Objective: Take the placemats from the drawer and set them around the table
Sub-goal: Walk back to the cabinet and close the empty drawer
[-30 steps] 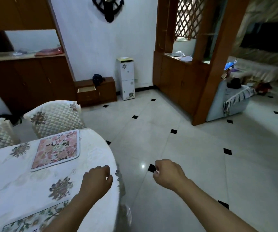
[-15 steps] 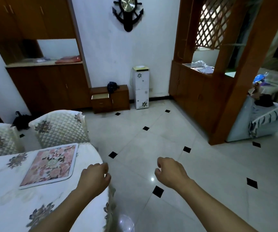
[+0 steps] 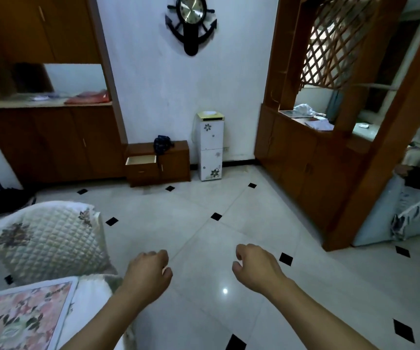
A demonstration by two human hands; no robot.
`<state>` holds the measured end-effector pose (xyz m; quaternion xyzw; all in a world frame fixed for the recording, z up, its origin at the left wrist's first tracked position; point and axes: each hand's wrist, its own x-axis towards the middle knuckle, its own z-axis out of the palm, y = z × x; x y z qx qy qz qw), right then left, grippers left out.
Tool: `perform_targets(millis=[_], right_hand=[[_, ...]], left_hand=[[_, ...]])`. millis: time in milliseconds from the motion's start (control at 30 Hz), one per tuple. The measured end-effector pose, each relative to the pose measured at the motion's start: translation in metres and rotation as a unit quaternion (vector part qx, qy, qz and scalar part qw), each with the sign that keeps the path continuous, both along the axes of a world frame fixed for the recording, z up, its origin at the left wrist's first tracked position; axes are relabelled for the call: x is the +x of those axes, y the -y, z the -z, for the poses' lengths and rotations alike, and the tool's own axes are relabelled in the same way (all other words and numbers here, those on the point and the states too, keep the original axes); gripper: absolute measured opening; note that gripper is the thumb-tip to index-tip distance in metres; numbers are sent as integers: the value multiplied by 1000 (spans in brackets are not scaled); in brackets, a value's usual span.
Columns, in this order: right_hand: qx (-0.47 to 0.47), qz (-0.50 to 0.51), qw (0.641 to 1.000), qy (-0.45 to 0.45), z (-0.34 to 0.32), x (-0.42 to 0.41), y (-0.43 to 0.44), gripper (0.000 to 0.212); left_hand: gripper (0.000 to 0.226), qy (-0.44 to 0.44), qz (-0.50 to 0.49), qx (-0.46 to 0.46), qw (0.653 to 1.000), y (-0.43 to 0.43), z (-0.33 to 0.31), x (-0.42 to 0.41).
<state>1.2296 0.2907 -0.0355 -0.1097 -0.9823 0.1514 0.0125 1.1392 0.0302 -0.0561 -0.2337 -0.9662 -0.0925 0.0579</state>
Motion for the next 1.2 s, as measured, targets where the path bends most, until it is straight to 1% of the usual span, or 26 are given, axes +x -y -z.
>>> perform_targets(millis=[200,467,633,733,833,967,1200], right_hand=[[-10,-40,999,-11,9,-123,-64,24],[2,-136,991,-11,14,-312,-143,22],[-7,-193,981,-14,6,-414,-151,24],[-13,-207,978,-23,9,-470,-149,24],[-8,-208,978,-21,15,-529,-142,24],[-1,-199,980,-19,22,-625,-125,22],[8,-175,985,-2,13,-783,-94,22]], left_hand=[[23,-3,-38,1,999,-53,3,-98],[21,0,-134,1,991,-126,2,-226],[23,3,-171,7,985,-142,-6,-304],[24,10,-183,8,983,-143,-3,-354],[22,21,-184,11,983,-141,5,-412],[20,17,-186,18,982,-127,15,-513],[23,19,-154,27,988,-100,1,-683]])
